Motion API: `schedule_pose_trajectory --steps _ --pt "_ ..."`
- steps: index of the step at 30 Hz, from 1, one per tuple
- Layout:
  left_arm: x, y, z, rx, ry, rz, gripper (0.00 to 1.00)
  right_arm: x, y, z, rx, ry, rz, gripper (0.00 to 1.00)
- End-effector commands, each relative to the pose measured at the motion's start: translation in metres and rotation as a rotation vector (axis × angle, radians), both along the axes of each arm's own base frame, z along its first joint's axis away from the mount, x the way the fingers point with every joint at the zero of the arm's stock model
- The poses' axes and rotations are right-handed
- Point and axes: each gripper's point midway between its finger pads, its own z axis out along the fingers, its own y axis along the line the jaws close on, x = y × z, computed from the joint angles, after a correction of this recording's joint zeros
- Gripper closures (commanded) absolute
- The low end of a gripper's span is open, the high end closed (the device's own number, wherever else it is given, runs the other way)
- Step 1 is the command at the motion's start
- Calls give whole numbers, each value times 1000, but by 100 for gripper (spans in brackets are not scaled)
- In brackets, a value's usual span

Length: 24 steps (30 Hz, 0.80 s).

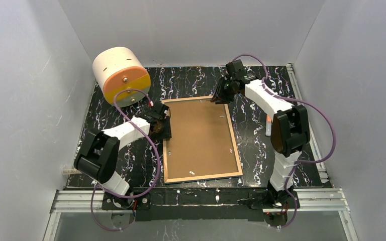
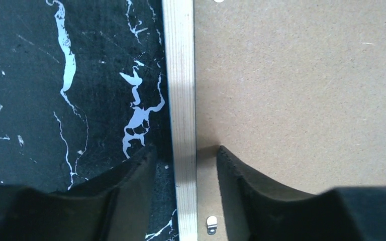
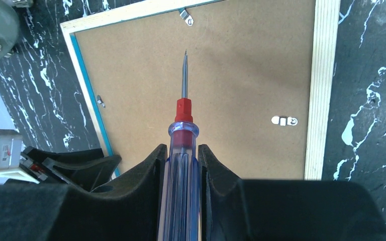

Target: Take the photo out of the frame

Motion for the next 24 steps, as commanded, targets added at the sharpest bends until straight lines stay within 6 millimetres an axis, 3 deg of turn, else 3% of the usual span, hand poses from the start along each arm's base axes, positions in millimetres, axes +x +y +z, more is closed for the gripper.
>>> schedule_pose_trajectory --steps 1,11,15,24 --pt "-11 10 -14 43 49 -25 62 11 3 12 -13 -39 43 99" --pt "-21 3 -9 46 124 -203 94 23 1 -9 -93 -19 96 99" --pt "-22 9 -9 85 135 -239 97 26 3 -20 -109 12 113 99" --pt "-31 12 -18 80 127 -278 99 36 9 -25 -101 0 132 99"
